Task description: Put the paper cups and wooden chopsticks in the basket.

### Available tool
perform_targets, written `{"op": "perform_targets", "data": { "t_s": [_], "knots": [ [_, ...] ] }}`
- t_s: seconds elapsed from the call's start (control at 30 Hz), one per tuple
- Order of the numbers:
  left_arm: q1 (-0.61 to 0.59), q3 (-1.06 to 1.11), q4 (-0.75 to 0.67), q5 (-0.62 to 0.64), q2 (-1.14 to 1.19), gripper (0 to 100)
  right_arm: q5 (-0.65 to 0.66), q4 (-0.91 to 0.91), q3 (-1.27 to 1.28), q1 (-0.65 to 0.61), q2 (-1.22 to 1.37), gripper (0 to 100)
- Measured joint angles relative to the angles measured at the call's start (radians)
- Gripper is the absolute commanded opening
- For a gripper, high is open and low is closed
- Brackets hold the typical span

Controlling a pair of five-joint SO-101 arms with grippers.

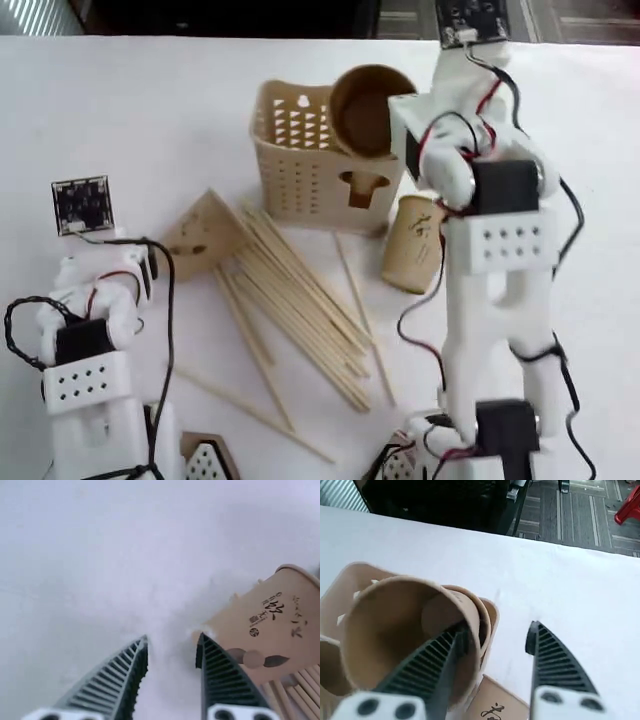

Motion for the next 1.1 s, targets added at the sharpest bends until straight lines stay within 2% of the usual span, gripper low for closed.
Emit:
{"op": "perform_targets", "data": {
  "t_s": [0.23,0.4,0.53,0.67,0.9,1.1],
  "knots": [
    [0.000,0.000,0.000,0.000,0.000,17,0.000,-0.152,0.002,0.041,0.086,19.3],
    [0.000,0.025,-0.015,0.000,0.000,17,0.000,-0.132,-0.052,0.037,0.086,19.3],
    [0.000,0.038,-0.044,0.000,0.000,17,0.000,-0.015,-0.146,0.035,0.084,19.3],
    [0.000,0.038,-0.048,0.000,0.000,17,0.000,0.178,-0.198,0.051,0.064,19.4],
    [0.000,0.044,-0.048,0.000,0.000,17,0.000,0.474,-0.210,0.164,0.037,19.4],
    [0.000,0.044,-0.048,0.000,0.000,17,0.000,0.456,-0.121,0.285,0.037,19.4]
  ]
}}
